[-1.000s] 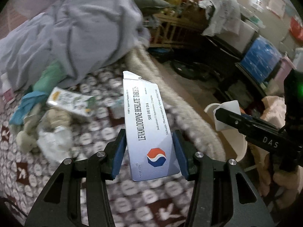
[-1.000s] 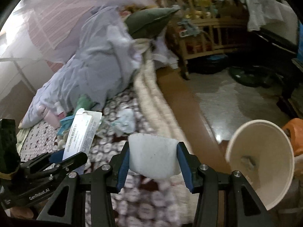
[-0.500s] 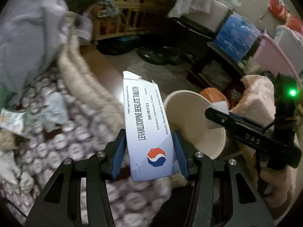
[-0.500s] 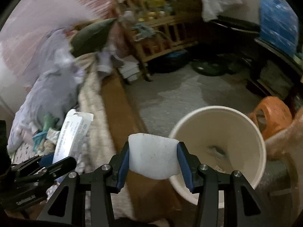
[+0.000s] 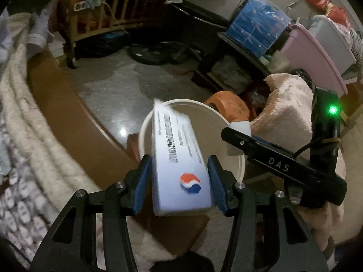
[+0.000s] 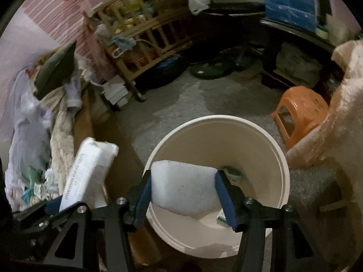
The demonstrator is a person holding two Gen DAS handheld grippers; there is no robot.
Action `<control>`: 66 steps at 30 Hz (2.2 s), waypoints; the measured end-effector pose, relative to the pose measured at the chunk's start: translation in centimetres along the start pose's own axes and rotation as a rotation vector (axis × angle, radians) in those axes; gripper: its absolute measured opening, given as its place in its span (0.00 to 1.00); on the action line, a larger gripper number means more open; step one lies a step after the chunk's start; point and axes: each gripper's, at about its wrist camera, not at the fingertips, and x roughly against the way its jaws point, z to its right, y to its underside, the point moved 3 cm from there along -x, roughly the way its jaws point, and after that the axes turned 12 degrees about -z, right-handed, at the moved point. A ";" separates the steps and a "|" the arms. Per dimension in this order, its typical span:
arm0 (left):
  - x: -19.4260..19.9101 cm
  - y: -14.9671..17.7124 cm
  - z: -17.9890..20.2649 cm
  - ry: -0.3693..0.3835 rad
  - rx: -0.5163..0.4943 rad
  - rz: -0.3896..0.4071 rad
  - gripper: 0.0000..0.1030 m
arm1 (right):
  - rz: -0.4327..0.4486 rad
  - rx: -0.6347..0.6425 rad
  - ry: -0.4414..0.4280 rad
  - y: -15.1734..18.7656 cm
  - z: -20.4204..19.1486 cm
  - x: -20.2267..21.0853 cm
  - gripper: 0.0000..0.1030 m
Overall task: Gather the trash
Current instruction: 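Carry both items over the white bucket and open both tools to drop them, then return both tools to the trash pile on the bed, then grasp the beige ball with left tool while right tool grasps the crumpled tissue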
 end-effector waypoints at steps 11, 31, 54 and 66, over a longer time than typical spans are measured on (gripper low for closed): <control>1.9 1.8 -2.8 -0.079 0.044 0.020 0.56 | -0.010 -0.013 0.003 0.4 -0.2 -0.9 0.65; 11.2 9.6 -11.5 -0.342 0.237 0.159 0.56 | -0.027 0.245 -0.076 4.0 -13.1 -0.2 0.65; 19.2 19.8 -22.3 -0.467 0.481 0.232 0.56 | -0.106 0.537 -0.174 10.7 -28.6 -2.0 0.66; 22.6 26.4 -30.3 -0.446 0.636 0.233 0.56 | -0.202 0.645 -0.230 14.0 -33.9 -4.7 0.66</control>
